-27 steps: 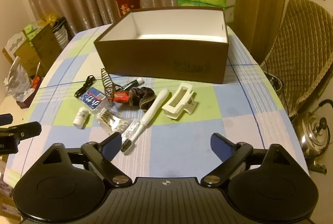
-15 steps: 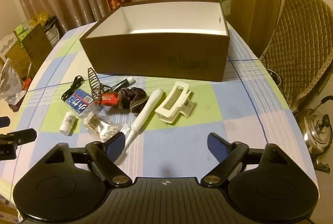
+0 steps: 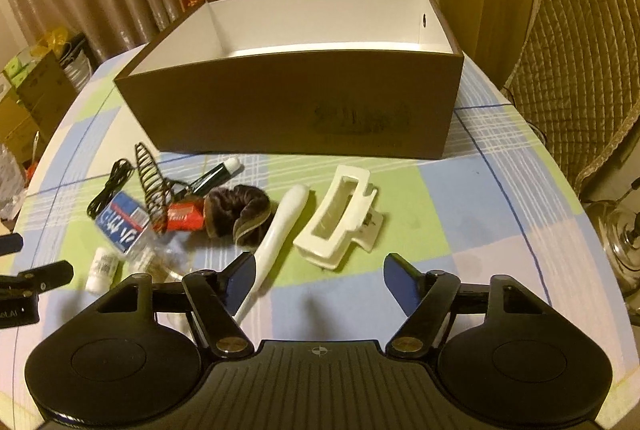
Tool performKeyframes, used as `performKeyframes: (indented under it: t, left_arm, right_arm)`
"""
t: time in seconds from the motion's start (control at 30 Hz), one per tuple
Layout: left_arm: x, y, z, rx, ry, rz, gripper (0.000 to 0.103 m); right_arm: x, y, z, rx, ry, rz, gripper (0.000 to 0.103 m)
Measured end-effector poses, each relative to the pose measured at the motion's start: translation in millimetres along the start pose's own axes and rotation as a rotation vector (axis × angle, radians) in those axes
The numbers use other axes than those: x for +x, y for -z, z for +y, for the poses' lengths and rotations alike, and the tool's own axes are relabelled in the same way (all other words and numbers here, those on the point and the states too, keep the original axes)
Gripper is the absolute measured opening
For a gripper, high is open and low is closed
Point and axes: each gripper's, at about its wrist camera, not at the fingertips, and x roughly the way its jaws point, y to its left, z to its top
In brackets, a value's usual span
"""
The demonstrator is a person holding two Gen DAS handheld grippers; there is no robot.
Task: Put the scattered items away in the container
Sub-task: 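Grasp the white hair claw clip with the right gripper while left approaches pill bottle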
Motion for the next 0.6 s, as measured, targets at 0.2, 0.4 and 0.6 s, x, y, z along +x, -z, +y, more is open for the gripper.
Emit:
performKeyframes:
  t: [0.2,0.4,0.6]
  left_arm:
    - [19.4,-12.8,9.1,0.008,0.008,0.018,0.088]
    - [36.8,-22.8,15.4,0.012,0.018,0.036,0.088]
    - [46.9,-27.4,20.8,0.018,0.034,0.054,0.086]
  right_arm:
    - [23.3,-13.3,-3.1,0.046,0.014,0.033,0.059]
    - [49.0,-28.5,-7.5,0.099,0.054,0.054,0.046]
    - [67.4,-38.4,-8.5,0.102,0.095,0.066,0.040]
